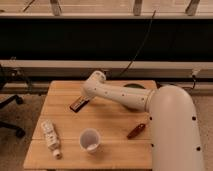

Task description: Push the eraser across the table

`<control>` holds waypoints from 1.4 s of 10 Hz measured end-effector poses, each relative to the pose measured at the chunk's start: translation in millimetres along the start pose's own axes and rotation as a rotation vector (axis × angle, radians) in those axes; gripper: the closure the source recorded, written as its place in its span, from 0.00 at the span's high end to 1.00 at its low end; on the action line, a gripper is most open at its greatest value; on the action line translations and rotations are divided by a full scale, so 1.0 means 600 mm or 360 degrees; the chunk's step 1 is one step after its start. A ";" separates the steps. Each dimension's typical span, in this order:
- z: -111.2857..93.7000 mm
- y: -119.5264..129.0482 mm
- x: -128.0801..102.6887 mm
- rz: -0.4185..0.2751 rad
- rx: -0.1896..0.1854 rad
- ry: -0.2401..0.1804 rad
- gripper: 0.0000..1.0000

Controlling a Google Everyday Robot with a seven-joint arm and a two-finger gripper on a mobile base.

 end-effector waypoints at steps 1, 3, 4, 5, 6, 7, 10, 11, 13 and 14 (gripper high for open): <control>-0.002 0.001 0.000 0.0006 -0.0012 0.0006 0.06; -0.011 0.012 0.004 0.0021 -0.0066 0.0026 0.06; -0.013 0.019 0.005 0.0028 -0.0086 0.0031 0.06; -0.015 0.032 0.006 0.0045 -0.0121 0.0032 0.06; -0.017 0.043 0.005 0.0062 -0.0149 0.0031 0.06; -0.018 0.050 0.005 0.0069 -0.0165 0.0033 0.06; -0.015 0.073 0.007 0.0092 -0.0257 0.0020 0.06; -0.013 0.076 0.006 0.0089 -0.0279 0.0010 0.06; 0.000 0.080 0.000 0.0078 -0.0331 -0.0029 0.06; 0.005 0.082 0.000 0.0077 -0.0345 -0.0040 0.06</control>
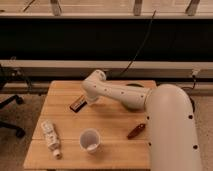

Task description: Push the eraser across the table

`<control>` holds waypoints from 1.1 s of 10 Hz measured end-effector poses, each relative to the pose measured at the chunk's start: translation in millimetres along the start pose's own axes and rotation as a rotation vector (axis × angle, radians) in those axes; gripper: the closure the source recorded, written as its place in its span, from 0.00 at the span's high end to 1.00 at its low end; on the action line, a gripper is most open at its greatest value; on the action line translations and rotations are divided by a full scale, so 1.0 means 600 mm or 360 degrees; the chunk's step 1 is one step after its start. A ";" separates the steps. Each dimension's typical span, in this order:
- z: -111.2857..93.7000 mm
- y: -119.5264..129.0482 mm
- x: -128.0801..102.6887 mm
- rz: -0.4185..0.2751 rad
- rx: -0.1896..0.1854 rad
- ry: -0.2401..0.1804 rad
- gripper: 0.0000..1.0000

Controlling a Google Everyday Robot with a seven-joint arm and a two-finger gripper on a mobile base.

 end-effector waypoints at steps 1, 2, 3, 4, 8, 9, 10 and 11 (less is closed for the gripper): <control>0.006 0.000 -0.001 -0.0005 -0.0016 -0.0013 0.06; 0.014 -0.001 -0.004 -0.0015 -0.0034 -0.0030 0.06; 0.017 -0.003 -0.007 -0.0023 -0.0040 -0.0037 0.06; 0.020 -0.006 -0.010 -0.0033 -0.0042 -0.0047 0.06; 0.029 -0.032 -0.020 -0.0086 -0.0023 -0.0076 0.06; 0.032 -0.038 -0.024 -0.0099 -0.0019 -0.0082 0.06; 0.034 -0.045 -0.027 -0.0113 -0.0013 -0.0090 0.06; 0.038 -0.052 -0.031 -0.0129 -0.0008 -0.0101 0.06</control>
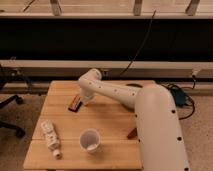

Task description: Push the eraser across the table

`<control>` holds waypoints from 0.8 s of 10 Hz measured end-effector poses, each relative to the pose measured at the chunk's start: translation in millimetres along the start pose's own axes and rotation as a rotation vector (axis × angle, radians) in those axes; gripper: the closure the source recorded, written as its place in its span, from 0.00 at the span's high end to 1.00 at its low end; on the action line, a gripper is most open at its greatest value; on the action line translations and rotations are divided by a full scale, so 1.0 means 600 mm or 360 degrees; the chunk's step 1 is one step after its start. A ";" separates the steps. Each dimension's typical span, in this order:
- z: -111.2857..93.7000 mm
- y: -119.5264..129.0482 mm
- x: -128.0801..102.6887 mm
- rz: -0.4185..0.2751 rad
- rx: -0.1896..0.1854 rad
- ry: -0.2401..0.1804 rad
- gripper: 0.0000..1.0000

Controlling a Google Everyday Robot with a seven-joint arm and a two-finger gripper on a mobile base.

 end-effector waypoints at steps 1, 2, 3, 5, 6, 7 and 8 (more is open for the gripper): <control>0.004 -0.007 -0.004 -0.0018 0.0005 -0.0012 0.06; 0.007 -0.013 -0.007 -0.0031 0.0010 -0.0020 0.06; 0.009 -0.019 -0.010 -0.0044 0.0017 -0.0029 0.06; 0.013 -0.034 -0.018 -0.0075 0.0033 -0.0048 0.06; 0.015 -0.038 -0.021 -0.0085 0.0038 -0.0056 0.06; 0.016 -0.043 -0.025 -0.0098 0.0044 -0.0066 0.06; 0.020 -0.051 -0.032 -0.0115 0.0051 -0.0085 0.06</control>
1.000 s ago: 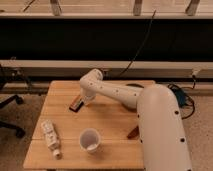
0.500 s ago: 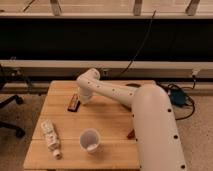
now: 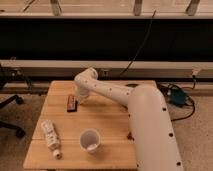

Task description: Push the eraser across the table

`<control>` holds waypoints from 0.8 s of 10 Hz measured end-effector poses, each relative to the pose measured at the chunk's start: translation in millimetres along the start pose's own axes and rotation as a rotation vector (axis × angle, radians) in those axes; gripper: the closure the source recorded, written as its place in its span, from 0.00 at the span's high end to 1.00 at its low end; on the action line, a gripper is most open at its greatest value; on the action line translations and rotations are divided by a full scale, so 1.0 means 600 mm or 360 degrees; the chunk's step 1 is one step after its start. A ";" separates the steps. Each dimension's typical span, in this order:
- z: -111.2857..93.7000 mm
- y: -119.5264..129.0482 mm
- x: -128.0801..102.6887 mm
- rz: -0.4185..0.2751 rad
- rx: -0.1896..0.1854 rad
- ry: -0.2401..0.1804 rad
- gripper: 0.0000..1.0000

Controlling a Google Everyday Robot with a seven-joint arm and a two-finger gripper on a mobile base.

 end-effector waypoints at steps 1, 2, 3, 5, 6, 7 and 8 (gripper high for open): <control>0.002 -0.005 -0.004 -0.0010 0.0005 -0.0013 0.06; 0.005 -0.009 -0.009 -0.0022 0.0009 -0.0025 0.06; 0.007 -0.014 -0.014 -0.0035 0.0013 -0.0037 0.06; 0.011 -0.027 -0.031 -0.0069 0.0027 -0.0067 0.06; 0.013 -0.035 -0.044 -0.0092 0.0034 -0.0089 0.06; 0.014 -0.038 -0.049 -0.0104 0.0037 -0.0104 0.06; 0.014 -0.039 -0.053 -0.0112 0.0039 -0.0117 0.06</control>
